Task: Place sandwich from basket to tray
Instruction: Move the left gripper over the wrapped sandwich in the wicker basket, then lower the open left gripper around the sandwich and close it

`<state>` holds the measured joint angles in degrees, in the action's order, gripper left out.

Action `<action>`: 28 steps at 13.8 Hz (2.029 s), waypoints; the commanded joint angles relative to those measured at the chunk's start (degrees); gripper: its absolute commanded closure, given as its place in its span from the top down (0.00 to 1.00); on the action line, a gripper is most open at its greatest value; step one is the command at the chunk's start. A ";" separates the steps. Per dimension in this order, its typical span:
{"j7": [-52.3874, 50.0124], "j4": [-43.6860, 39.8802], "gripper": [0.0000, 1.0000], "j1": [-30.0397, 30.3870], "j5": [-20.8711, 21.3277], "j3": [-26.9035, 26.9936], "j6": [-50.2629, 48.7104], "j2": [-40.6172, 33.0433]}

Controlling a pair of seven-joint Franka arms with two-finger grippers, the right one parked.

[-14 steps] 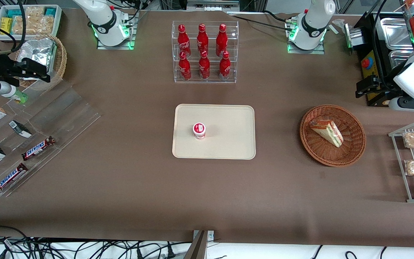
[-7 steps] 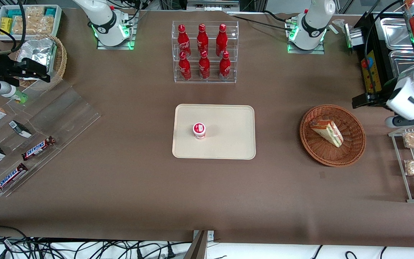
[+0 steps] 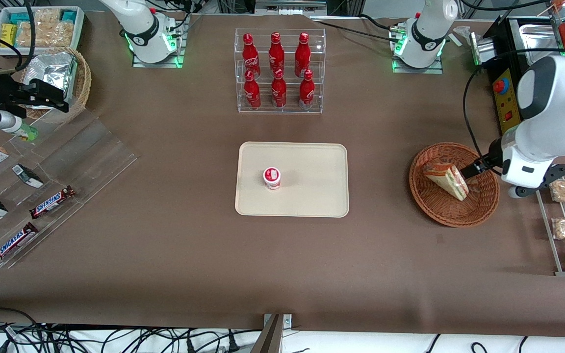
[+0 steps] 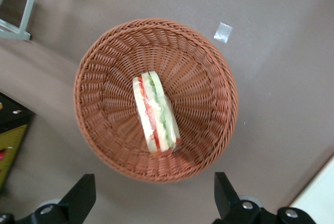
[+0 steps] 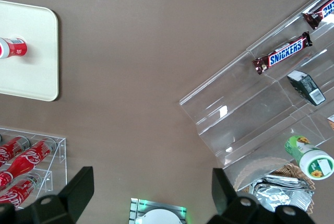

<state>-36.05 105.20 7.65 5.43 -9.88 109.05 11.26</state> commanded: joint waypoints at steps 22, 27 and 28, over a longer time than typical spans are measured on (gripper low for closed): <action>-12.90 24.97 0.65 4.12 4.49 -0.22 40.37 5.53; -12.90 25.23 0.00 4.65 8.62 -0.22 40.28 5.35; -12.73 25.23 0.00 4.65 8.72 -0.22 39.93 5.26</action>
<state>-48.03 129.64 11.94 11.78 -9.87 148.58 17.14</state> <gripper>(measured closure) 0.586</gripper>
